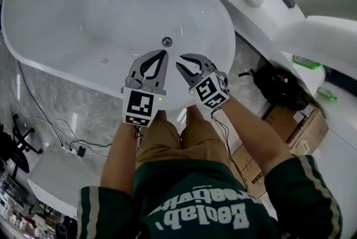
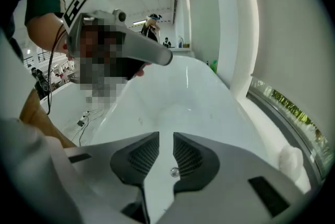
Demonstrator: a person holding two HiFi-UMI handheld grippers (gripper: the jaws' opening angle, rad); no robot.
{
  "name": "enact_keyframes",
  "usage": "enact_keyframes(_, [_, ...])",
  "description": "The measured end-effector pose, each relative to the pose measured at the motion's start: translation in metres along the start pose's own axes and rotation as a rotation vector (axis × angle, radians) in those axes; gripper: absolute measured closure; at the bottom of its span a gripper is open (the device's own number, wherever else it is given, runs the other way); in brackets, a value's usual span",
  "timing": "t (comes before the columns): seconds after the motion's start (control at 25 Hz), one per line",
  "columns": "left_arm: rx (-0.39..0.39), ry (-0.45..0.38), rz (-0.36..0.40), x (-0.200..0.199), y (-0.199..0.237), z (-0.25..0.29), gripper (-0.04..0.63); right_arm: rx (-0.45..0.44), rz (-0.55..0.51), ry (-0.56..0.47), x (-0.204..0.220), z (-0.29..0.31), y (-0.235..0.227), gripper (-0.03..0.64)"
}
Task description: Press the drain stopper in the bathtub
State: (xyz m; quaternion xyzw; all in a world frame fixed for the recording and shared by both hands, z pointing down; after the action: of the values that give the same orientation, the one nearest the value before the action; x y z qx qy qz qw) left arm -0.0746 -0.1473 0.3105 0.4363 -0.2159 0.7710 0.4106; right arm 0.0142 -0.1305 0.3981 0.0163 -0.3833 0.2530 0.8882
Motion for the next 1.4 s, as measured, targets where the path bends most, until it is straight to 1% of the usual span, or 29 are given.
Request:
enact_keyframes(0.12, [-0.017, -0.013, 0.033, -0.026, -0.011, -0.015, 0.586, 0.003, -0.006, -0.060, -0.025, -0.035, 0.007, 0.533])
enact_keyframes(0.32, [-0.039, -0.046, 0.040, -0.064, -0.037, -0.049, 0.586, -0.002, -0.054, -0.158, -0.064, -0.093, 0.025, 0.559])
enact_keyframes(0.44, [-0.055, -0.062, 0.046, -0.081, -0.051, -0.074, 0.586, -0.010, -0.047, -0.240, -0.090, -0.127, 0.036, 0.569])
enact_keyframes(0.56, [-0.080, -0.078, 0.055, -0.096, -0.060, -0.094, 0.586, -0.018, -0.066, -0.312, -0.112, -0.157, 0.044, 0.577])
enact_keyframes(0.76, [-0.107, -0.113, 0.120, -0.123, -0.082, -0.131, 0.586, -0.046, -0.113, -0.427, -0.143, -0.207, 0.065, 0.586])
enact_keyframes(0.84, [-0.132, -0.123, 0.150, -0.133, -0.091, -0.146, 0.586, -0.056, -0.130, -0.466, -0.152, -0.228, 0.074, 0.591])
enact_keyframes(0.96, [-0.159, -0.141, 0.162, -0.145, -0.100, -0.163, 0.586, -0.074, -0.132, -0.530, -0.162, -0.253, 0.087, 0.595])
enact_keyframes(1.12, [-0.171, -0.169, 0.175, -0.154, -0.112, -0.178, 0.586, -0.093, -0.131, -0.563, -0.163, -0.280, 0.098, 0.600])
enact_keyframes(1.24, [-0.177, -0.204, 0.178, -0.165, -0.117, -0.188, 0.586, -0.101, -0.109, -0.614, -0.168, -0.299, 0.106, 0.601])
enact_keyframes(1.32, [-0.178, -0.224, 0.204, -0.173, -0.122, -0.195, 0.586, -0.096, -0.095, -0.644, -0.171, -0.310, 0.109, 0.601])
enact_keyframes(1.4, [-0.179, -0.241, 0.228, -0.179, -0.128, -0.200, 0.586, -0.083, -0.101, -0.659, -0.172, -0.319, 0.111, 0.601])
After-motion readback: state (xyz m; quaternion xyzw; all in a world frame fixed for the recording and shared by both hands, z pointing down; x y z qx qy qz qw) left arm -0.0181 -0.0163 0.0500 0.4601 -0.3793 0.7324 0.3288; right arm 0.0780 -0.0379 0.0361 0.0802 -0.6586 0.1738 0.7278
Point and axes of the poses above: the fingertips, and each gripper's own axes: z forward along the fingers, y to its left, x out of its underside, the point moved 4 cm from there along -z, backward along the fingers, and after that the axes turned 9 degrees about z, right-handed, at the moved point
